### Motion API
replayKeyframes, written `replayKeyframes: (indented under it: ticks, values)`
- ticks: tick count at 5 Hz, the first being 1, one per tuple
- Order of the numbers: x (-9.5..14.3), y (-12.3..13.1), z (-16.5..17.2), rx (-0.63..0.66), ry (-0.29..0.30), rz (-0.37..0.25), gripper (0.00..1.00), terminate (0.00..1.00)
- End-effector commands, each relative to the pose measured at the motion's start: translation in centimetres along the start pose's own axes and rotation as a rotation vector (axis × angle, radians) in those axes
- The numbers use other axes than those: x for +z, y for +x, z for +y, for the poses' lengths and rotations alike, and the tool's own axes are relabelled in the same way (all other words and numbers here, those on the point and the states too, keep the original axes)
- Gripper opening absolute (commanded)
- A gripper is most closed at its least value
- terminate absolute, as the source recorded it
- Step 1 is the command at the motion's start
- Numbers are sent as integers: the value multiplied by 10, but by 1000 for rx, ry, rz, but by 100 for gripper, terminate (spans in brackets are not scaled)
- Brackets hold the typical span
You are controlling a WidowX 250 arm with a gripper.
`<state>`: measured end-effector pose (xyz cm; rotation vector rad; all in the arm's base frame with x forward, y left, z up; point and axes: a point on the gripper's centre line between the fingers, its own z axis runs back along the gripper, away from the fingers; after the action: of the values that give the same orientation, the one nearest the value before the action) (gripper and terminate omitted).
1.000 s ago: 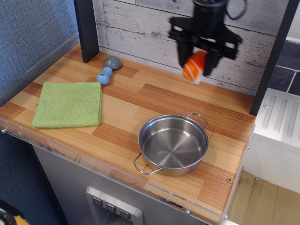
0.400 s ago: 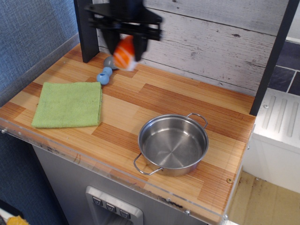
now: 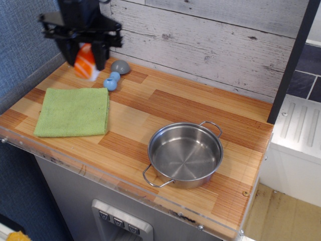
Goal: Put the sushi on the green rag.
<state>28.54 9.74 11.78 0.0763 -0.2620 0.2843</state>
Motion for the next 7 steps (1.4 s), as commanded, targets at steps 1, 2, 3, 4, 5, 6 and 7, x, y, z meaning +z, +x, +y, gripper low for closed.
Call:
replayKeyframes:
  ticks: [1, 2, 3, 4, 5, 6, 7]
  values:
    - [-6, -19, 35, 109, 58, -21, 0, 0]
    - [-22, -21, 45, 159, 61, -21, 0, 0]
    - [-41, -19, 49, 155, 81, 5, 0, 0]
    - [-61, -20, 52, 146, 88, 35, 0, 0]
    - [-71, -21, 50, 145, 77, 59, 0, 0]
    - [-73, -21, 43, 136, 61, 68, 0, 0]
    - [-70, -23, 38, 168, 39, 74, 100, 0]
